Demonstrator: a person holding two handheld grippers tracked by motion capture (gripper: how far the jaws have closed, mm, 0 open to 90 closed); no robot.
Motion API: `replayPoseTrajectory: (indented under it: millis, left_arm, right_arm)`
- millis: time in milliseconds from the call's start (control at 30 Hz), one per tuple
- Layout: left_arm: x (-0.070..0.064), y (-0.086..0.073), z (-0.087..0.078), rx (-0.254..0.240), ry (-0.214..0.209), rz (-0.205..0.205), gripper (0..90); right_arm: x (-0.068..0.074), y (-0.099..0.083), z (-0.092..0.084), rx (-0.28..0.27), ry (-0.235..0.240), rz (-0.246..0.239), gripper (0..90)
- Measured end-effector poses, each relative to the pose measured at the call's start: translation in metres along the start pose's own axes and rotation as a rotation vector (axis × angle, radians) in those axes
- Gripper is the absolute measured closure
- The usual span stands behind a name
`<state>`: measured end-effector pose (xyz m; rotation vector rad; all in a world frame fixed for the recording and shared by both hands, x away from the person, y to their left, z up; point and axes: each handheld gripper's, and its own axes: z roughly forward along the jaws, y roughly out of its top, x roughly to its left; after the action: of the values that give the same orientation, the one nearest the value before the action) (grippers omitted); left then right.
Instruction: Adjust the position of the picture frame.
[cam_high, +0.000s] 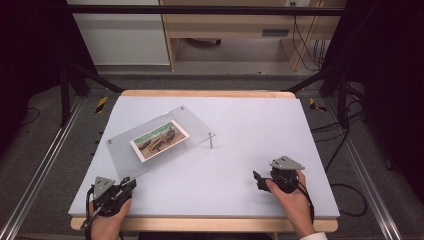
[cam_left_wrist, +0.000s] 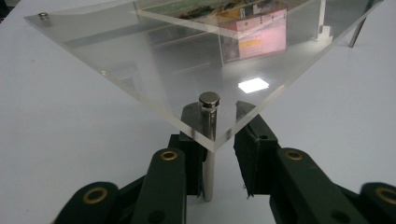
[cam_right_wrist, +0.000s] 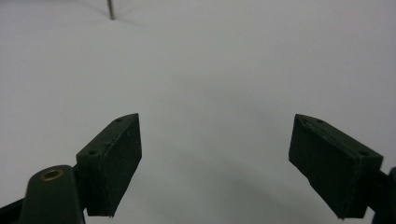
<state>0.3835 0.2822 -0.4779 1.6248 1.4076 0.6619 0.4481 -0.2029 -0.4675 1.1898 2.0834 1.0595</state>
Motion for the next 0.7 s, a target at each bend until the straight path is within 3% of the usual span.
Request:
replayPoseTrajectory:
  millis: [67, 167, 233, 333, 533, 700]
  left_arm:
    - [-0.001, 0.0, 0.0, -0.003, 0.006, -0.002, 74.4]
    - [-0.001, -0.002, -0.002, -0.016, 0.023, -0.02, 75.8]
    - [-0.001, -0.002, -0.002, -0.02, 0.029, -0.022, 75.7]
    - [0.0, -0.002, -0.004, -0.027, 0.036, -0.029, 75.1]
    - [0.001, -0.001, -0.005, -0.029, 0.023, -0.037, 76.4]
    - [0.002, 0.001, -0.007, -0.031, 0.018, -0.047, 78.7]
  right_arm:
    - [0.003, 0.004, 0.002, -0.004, 0.014, 0.005, 16.4]
    - [0.024, 0.026, 0.017, -0.012, 0.078, -0.049, 16.0]
    - [0.028, 0.031, 0.021, -0.015, 0.094, -0.054, 16.1]
    - [0.045, 0.058, 0.049, -0.028, 0.148, -0.08, 21.9]
    - [0.056, 0.077, 0.075, -0.022, 0.183, -0.1, 30.4]
    - [0.059, 0.084, 0.097, -0.016, 0.197, -0.075, 38.3]
